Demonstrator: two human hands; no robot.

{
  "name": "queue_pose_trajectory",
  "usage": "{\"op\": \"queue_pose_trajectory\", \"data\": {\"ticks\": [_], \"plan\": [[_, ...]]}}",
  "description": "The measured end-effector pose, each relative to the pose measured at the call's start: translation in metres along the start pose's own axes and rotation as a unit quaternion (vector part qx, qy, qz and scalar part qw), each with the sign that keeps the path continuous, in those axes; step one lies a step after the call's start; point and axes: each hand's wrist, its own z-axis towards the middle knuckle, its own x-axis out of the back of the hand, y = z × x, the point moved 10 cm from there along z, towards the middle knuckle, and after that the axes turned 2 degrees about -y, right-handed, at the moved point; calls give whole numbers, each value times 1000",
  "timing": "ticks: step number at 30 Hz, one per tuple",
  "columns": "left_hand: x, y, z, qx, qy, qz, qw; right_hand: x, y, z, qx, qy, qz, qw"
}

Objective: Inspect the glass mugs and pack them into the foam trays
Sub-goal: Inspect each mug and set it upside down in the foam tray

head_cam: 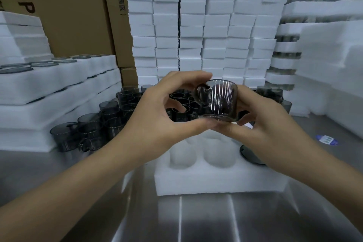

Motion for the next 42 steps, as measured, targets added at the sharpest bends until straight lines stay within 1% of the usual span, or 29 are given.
{"op": "queue_pose_trajectory", "data": {"ticks": [2,4,7,9,11,13,15,18,23,25,29,31,34,36,39,42], "plan": [[-5,2,1,-4,-15,-13,1000,-5,0,0,0,-22,-2,1000],[-7,2,-1,-5,-11,-1,1000,-5,3,-1,-5,-30,-19,999],[-4,1,-4,-15,15,91,996,4,4,-4,-7,-13,-58,998],[-5,2,-6,-30,18,150,988,6,-1,-4,0,-12,-54,998],[-10,5,-7,-57,13,196,979,8,-3,-5,4,12,-22,1000],[-13,9,-8,-89,17,246,965,13,-2,-5,2,53,8,999],[-14,7,-8,-95,28,266,959,17,1,-3,-5,77,26,997],[-17,-2,-7,-72,19,250,965,18,3,-1,-4,73,55,996],[-18,-17,-8,-18,8,238,971,17,10,-1,-5,80,34,996],[-18,-27,-9,19,-6,226,974,19,15,-1,-15,88,19,996],[-18,-56,-14,127,-28,171,977,20,22,-2,-30,97,-31,994],[-20,-68,-16,164,-43,145,975,19,25,-1,-37,92,-41,994],[-30,-79,-21,204,-89,122,967,17,27,0,-37,80,-35,995],[-33,-81,-24,216,-98,105,966,14,26,1,-30,66,-29,997],[-33,-83,-25,211,-92,94,969,11,23,2,-17,44,-41,998],[-37,-90,-27,224,-110,70,966,10,25,3,-17,5,-61,998]]}}
